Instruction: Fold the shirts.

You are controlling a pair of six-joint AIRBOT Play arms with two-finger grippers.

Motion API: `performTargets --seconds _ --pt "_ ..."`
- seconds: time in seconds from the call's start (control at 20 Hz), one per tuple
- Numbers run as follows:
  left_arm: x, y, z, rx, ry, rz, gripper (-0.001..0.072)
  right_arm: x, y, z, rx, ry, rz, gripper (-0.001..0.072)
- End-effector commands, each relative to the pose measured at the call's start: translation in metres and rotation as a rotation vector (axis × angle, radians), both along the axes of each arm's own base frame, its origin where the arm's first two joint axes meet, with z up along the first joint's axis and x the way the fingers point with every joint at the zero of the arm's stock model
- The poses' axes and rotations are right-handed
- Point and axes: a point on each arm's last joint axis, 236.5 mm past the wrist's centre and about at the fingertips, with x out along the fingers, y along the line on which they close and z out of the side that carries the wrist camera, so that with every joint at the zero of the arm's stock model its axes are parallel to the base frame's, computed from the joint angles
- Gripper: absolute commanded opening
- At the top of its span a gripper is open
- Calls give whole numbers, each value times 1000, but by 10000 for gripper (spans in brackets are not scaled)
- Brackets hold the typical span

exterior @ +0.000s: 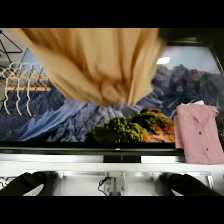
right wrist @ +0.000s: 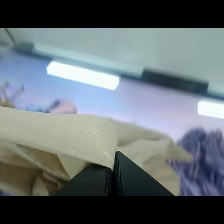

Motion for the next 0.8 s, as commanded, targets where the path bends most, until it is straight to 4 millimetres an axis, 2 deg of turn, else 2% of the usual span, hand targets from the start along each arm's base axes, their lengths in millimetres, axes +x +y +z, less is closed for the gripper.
performTargets --seconds 0.0,0.1,0.15,0.2,0.3,0.45,0.5,0.55,0.6,0.65,0.75 --pt "-4 10 -172 208 457 57 58 -36 -36 -163 -291 524 -141 72" --pt "-11 13 -251 293 613 60 59 -38 -30 -214 -340 608 -138 72" --pt "-15 15 -279 310 665 67 59 -36 -23 -231 -307 628 -147 72" --pt "-17 16 -301 312 700 80 60 -33 -12 -241 -259 634 -147 71" --pt "-15 14 -325 290 714 100 60 -23 11 -250 -191 631 -122 72" --pt "-7 9 -331 267 690 104 66 -14 49 -268 -104 661 -57 71" --pt "-6 9 -330 266 682 101 125 -13 59 -277 -91 687 -42 72" --pt "-4 10 -327 268 675 102 326 -13 64 -284 -89 708 -36 72" --pt "-4 12 -322 278 668 105 570 -13 67 -290 -91 724 -34 72" --pt "-3 18 -315 307 657 113 648 -13 69 -294 -95 733 -34 72" --pt "4 48 -292 465 595 137 648 -13 69 -296 -97 741 -35 72"
